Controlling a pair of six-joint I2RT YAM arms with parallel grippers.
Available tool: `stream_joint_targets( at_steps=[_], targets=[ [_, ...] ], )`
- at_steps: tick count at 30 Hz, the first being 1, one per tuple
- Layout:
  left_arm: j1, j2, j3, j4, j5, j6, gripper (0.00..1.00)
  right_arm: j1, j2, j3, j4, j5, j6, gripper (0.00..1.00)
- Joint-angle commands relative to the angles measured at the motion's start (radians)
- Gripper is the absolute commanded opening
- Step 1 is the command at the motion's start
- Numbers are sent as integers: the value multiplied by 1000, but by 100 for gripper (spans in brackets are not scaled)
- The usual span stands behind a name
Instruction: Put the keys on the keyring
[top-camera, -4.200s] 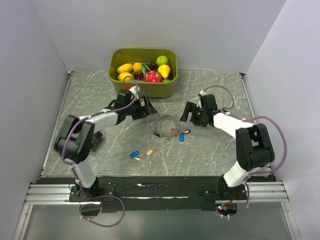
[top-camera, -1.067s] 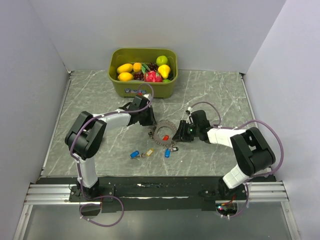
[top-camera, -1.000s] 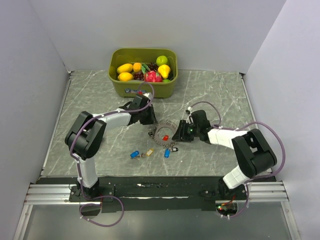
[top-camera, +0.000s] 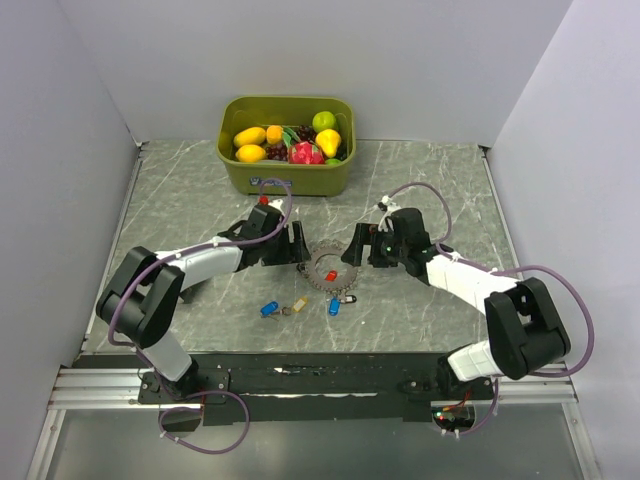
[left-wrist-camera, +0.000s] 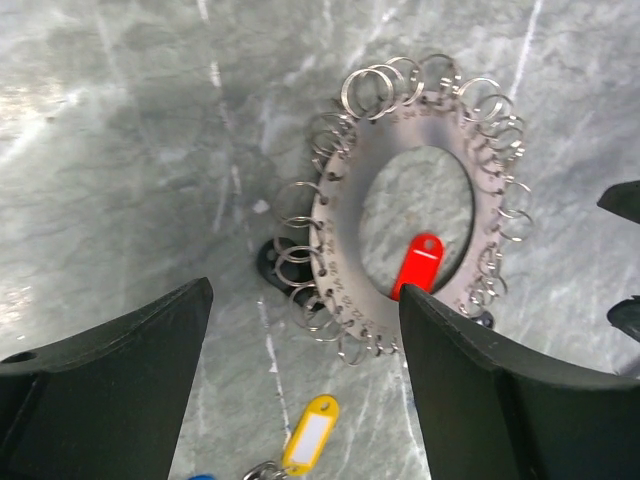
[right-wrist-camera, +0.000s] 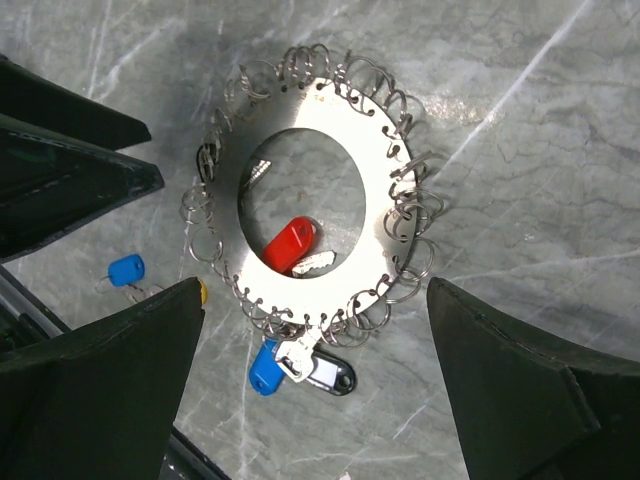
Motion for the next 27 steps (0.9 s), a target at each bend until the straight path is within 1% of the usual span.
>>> stream_joint_targets(
  at_steps=[1,5,9,12,15,18,19,21,22,23,25,27],
  targets=[
    [-2,2,-3,75,67,-32,81,-6,-33,-8,53,-9,-31,100],
    [-2,5,-10,75,89,-32,80,-4,-23,4,38,-17,-35,100],
    [-2,8,-9,73,73,-28,78,-1,-11,13,1,-9,-39,100],
    [-2,4,-12,75,73,-27,76,6,-16,15,-10,23,-43,98],
    [-2,2,-13,75,90,-27,75,25,-13,30,-65,73,-46,96],
    [-2,8,-13,73,101,-27,74,28,3,41,-93,89,-45,88],
    [-1,10,-13,99,107,-27,74,29,16,43,-94,86,-43,82],
    [-1,12,-13,95,107,-28,74,29,35,49,-105,83,-40,77],
    [-2,15,-15,94,106,-27,74,28,55,55,-109,68,-39,71],
    [-2,16,-16,96,107,-28,74,31,65,56,-108,60,-37,68],
    [-2,25,-18,98,107,-25,73,36,96,55,-97,38,-29,63],
    [-2,30,-13,91,101,-27,73,37,118,58,-88,20,-23,61]
  ],
)
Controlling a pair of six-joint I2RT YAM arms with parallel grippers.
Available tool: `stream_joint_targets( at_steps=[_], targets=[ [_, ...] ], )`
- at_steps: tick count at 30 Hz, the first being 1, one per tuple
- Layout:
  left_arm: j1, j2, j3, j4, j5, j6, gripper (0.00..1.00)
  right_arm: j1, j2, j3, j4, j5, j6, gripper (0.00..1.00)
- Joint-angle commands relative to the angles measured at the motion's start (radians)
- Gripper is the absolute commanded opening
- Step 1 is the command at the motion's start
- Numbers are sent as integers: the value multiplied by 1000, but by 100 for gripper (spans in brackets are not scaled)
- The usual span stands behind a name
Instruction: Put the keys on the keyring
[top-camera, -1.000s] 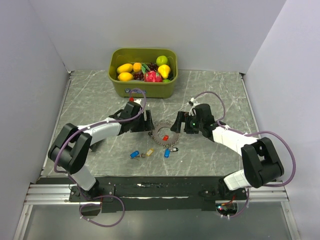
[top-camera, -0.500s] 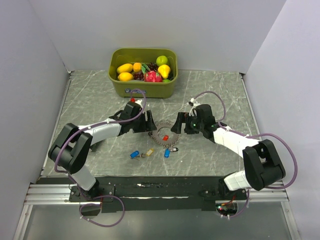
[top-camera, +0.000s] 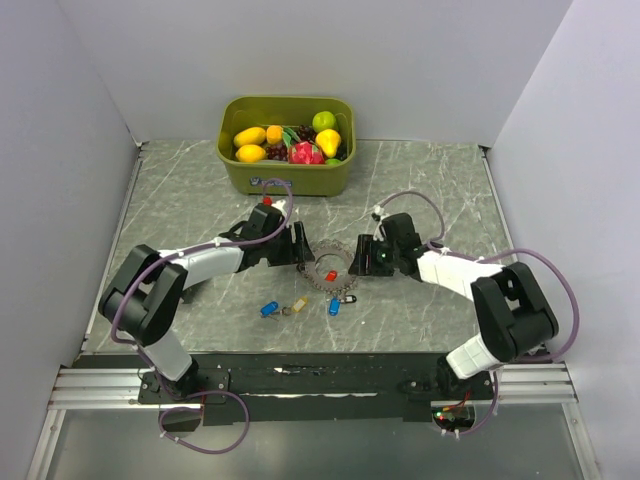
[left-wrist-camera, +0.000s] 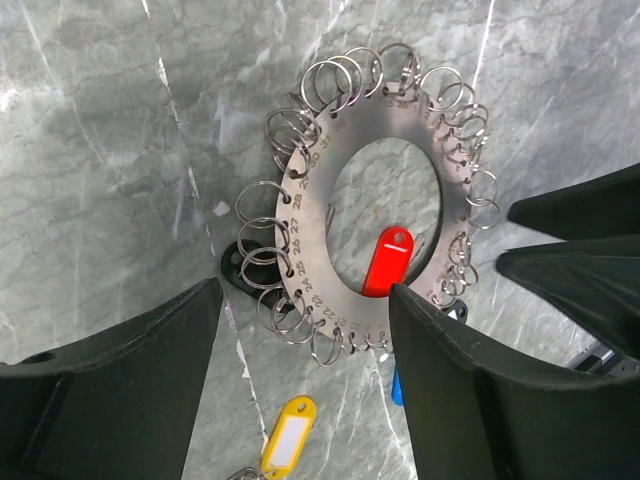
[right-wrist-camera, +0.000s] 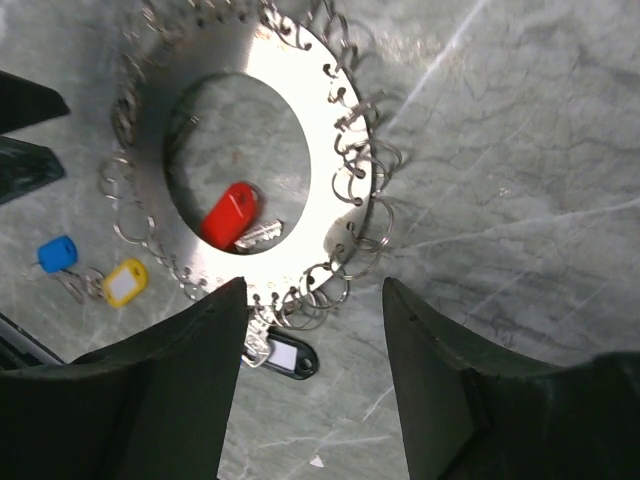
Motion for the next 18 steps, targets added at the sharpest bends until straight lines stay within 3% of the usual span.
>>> stream_joint_targets(
  at_steps=[1,18],
  targets=[
    [-2,18,-1,25,13,-9,73,14,60,41,9,-34,12,59],
    [-2,54,-3,52,42,-15,72,16,102,21,73,-166,55,37]
  ],
)
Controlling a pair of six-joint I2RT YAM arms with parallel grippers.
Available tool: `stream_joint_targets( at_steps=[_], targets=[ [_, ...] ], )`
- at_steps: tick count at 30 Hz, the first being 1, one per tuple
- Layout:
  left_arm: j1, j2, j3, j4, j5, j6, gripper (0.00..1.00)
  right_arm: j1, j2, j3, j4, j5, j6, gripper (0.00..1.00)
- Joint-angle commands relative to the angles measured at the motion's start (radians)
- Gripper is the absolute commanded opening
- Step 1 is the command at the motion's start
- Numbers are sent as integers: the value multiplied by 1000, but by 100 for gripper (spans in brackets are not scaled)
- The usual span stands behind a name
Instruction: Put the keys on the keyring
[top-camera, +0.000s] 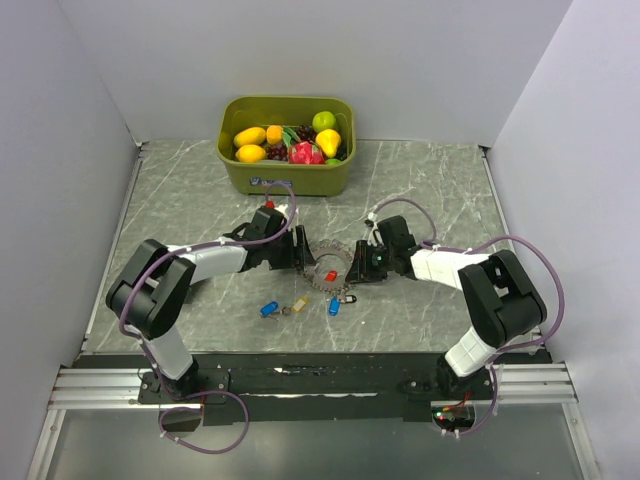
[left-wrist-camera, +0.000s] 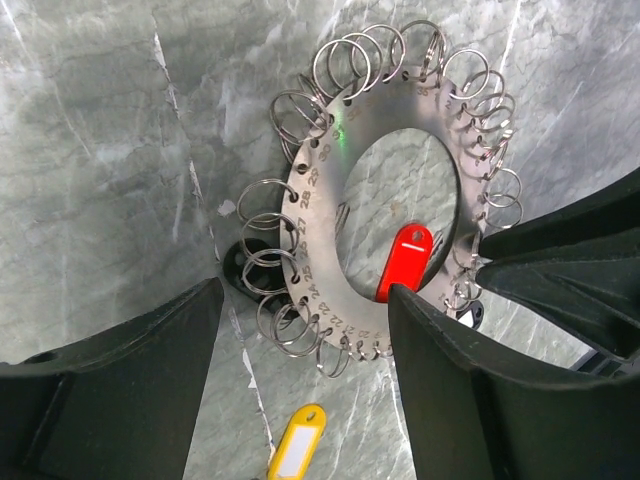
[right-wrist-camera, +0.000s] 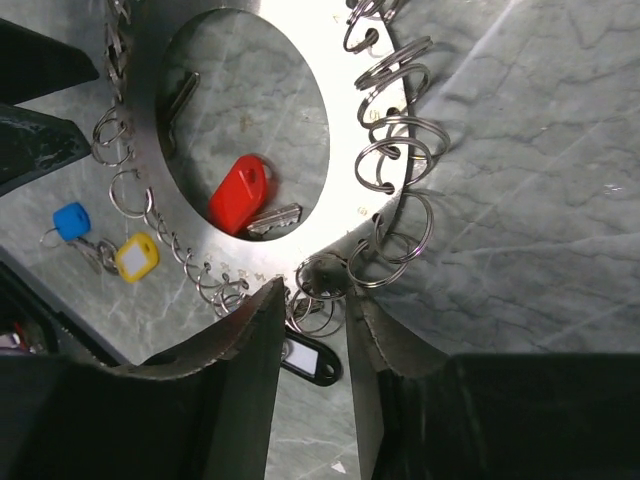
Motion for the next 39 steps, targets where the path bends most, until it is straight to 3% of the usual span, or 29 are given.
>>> stream_joint_targets(
  at_steps=[1,15,24,39],
  targets=[
    [-1,-5,-1,31,10,-11,73,9,-23,13,42,-39,17,37],
    [-2,-95,-27,30,-47,17,73,5,-170,-8,-27,113,-12,43],
    [-2,-172,-29,-13,-95,40,73,-37,-121,53,-76,190,-25,42],
    [-5,-195,-52,-15,-107,27,75,-65,75,84,37,-26,119,40]
  ],
)
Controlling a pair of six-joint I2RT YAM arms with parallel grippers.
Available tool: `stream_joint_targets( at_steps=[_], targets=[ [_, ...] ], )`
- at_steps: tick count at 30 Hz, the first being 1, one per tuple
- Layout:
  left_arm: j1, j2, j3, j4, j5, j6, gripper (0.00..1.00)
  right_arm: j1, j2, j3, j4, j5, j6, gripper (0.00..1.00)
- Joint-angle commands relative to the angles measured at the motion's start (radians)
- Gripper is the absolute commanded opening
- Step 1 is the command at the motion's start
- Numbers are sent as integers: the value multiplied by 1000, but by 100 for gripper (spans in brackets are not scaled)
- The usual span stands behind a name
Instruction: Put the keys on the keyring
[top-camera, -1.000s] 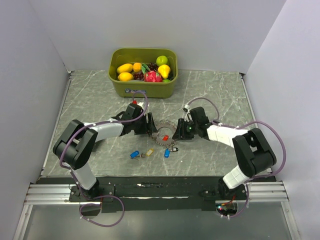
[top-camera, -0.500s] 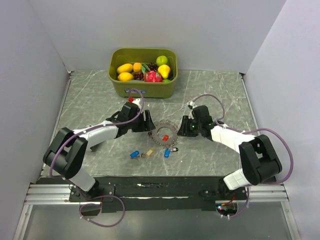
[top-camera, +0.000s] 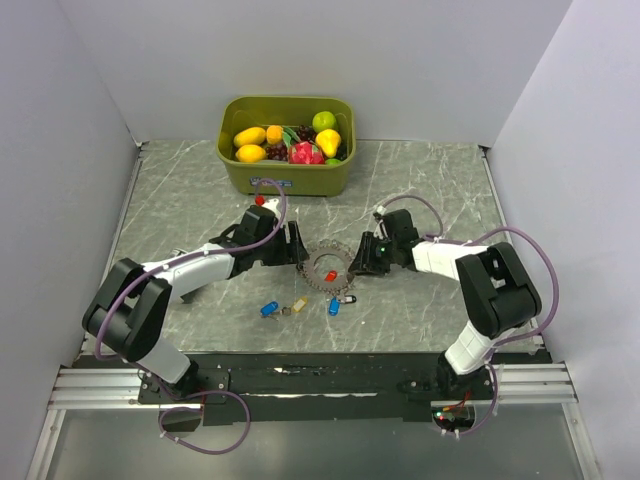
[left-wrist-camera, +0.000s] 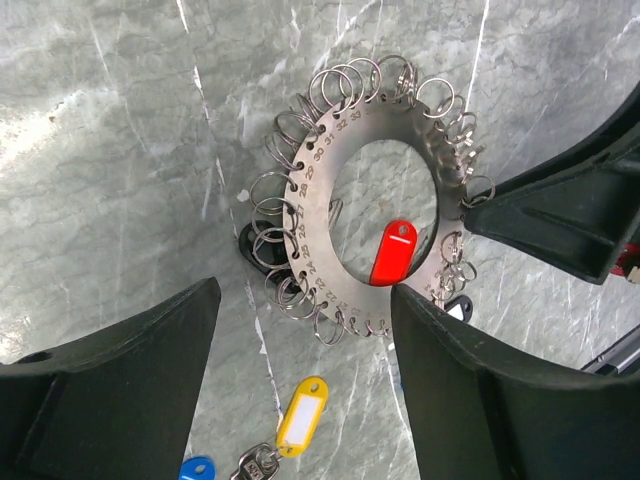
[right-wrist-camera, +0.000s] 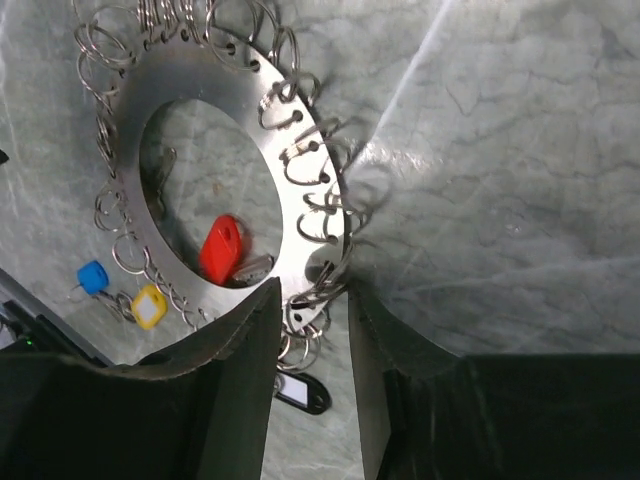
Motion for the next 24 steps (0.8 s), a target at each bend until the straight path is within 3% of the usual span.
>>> stream_joint_targets(
  at_steps=[1,10,16,19,23,24],
  targets=[
    [-5,-28,5,7,-22,0,75,-5,25,32,46,-46,49,39],
    [-5,-25,8,-2,-36,5,75,-5,1,55,3,47,-12,9],
    [-5,-33,-1,5,-45,11,76,-5,-65,66,-57,112,-97,7],
    [-5,-35,-5,10,-45,19,76,-6,-106,67,-92,165,-126,17],
    [-5,-32,6,16,-41,26,77,-5,-163,52,-108,184,-143,55],
    [-5,-28,9,15,-38,29,77,-5,-172,47,-108,201,-140,60]
  ],
)
